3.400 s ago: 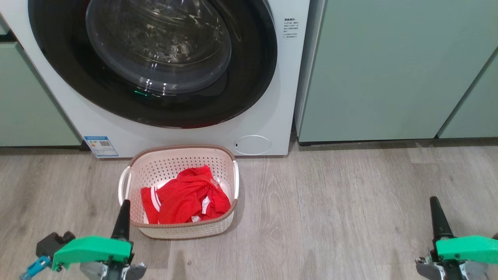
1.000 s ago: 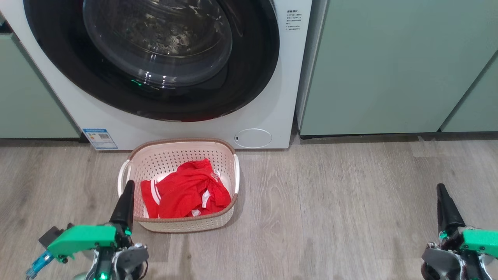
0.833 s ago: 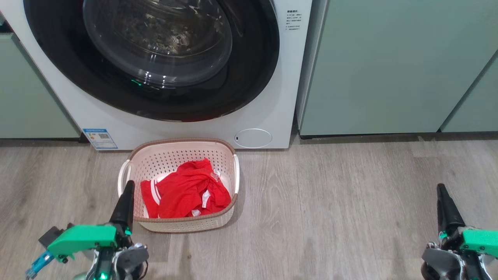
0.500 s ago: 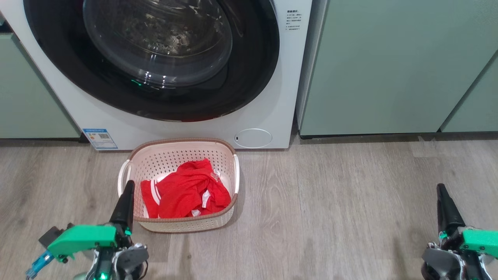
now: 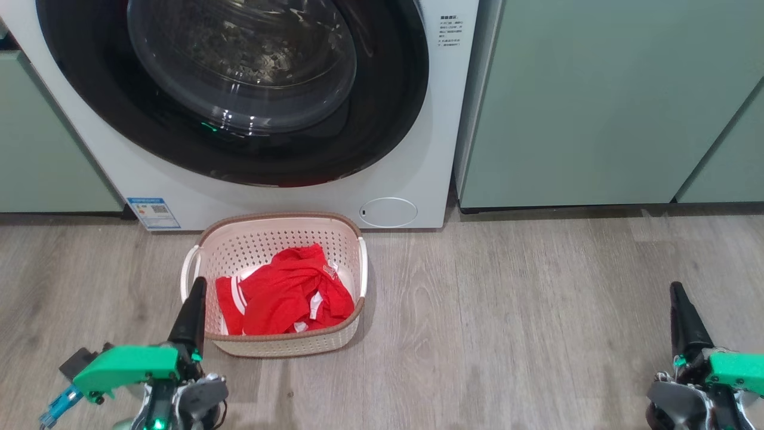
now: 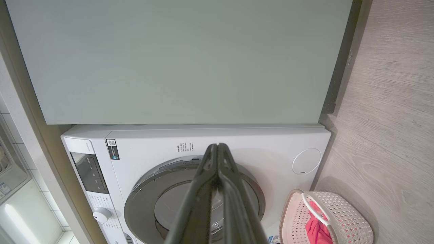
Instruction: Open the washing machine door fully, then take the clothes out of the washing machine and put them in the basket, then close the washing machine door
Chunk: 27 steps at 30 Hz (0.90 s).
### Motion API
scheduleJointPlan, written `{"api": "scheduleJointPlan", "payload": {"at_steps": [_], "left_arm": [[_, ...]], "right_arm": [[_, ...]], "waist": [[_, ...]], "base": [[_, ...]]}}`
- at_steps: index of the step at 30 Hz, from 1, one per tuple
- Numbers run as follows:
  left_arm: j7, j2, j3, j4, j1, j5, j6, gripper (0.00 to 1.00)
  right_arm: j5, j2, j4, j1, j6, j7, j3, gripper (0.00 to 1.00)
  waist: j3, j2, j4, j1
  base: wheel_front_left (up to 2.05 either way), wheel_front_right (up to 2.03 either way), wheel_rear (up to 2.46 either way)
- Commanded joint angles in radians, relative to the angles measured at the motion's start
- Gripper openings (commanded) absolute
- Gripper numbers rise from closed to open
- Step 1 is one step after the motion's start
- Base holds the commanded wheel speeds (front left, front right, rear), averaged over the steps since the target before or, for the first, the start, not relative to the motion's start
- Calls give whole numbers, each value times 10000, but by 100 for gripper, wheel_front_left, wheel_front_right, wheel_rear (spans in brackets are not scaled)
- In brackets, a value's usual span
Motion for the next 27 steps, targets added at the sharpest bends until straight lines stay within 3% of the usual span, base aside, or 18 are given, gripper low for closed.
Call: {"api": "scheduleJointPlan", "payload": {"at_steps": [1, 27], "left_arm": [[61, 53, 318, -351, -556, -51, -65, 0], [61, 52, 318, -351, -556, -51, -65, 0]], "right_arm": [[57, -16, -422, -461, -2, 59, 196, 0], [57, -16, -422, -461, -2, 59, 196, 0]], "waist": [[0, 0, 0, 0], [0, 0, 0, 0]], "base": [[0, 0, 0], [0, 0, 0]]}}
